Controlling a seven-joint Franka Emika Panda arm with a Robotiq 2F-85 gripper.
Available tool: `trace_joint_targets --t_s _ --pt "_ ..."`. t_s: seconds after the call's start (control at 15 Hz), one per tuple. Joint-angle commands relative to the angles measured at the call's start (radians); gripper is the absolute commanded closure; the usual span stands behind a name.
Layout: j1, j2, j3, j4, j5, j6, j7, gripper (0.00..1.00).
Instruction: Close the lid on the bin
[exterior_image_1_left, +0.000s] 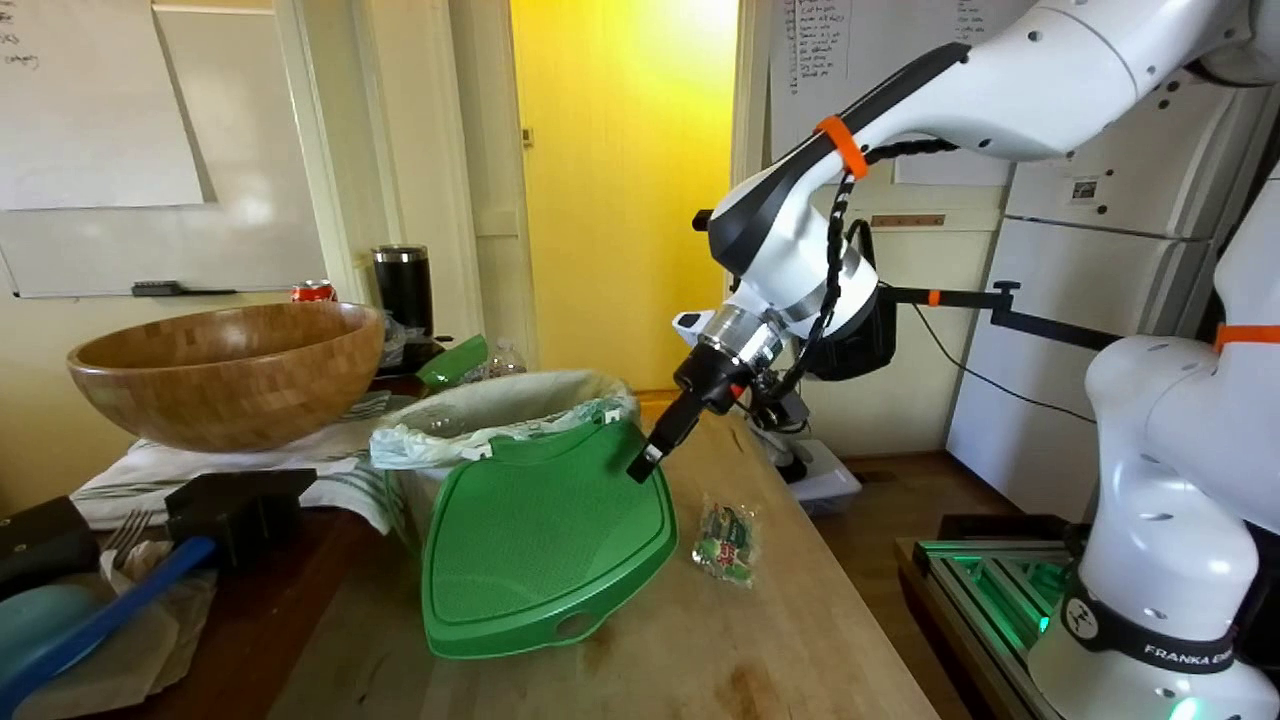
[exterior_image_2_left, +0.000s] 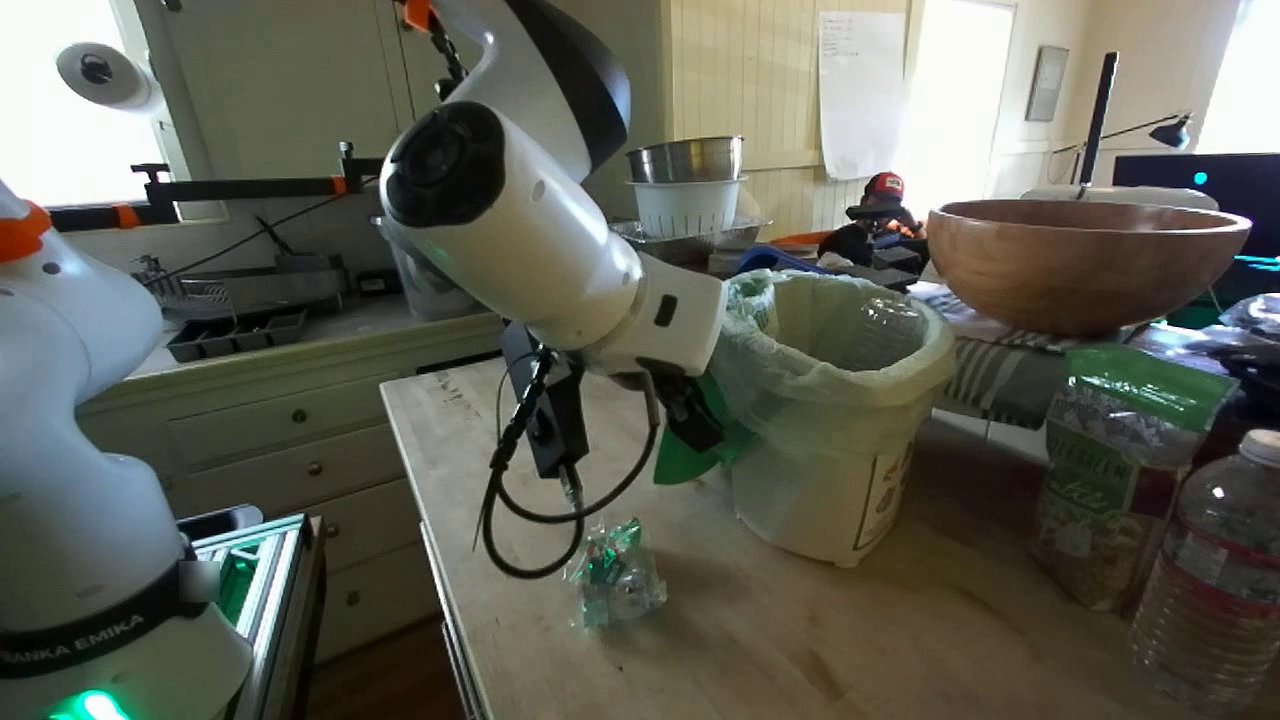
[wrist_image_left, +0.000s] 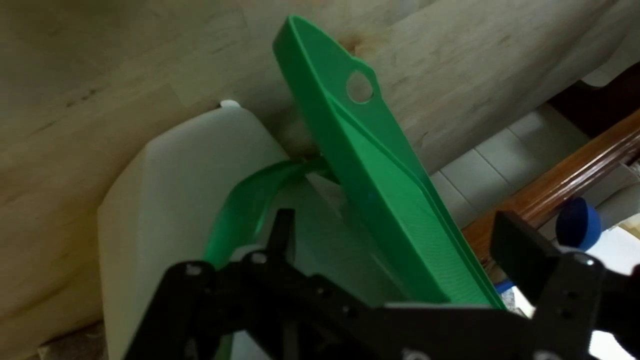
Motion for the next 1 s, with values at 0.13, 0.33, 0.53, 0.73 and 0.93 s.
trace_joint_targets --t_s 0.13,0.33,0.53,0.73,0.93 --pt "0.010 0.085 -0.005 0.008 0.011 0.001 -0.023 0.00" --pt "0.021 0.100 0.000 0.008 0.011 -0.019 -0.020 0.00" --pt "0.028 0.116 0.005 0.012 0.012 -0.031 -0.016 0.00" --pt "0.034 0.123 0.007 0.012 0.010 -0.071 -0.009 0.00" --pt "0.033 0.125 0.006 0.011 0.000 -0.124 0.001 0.00"
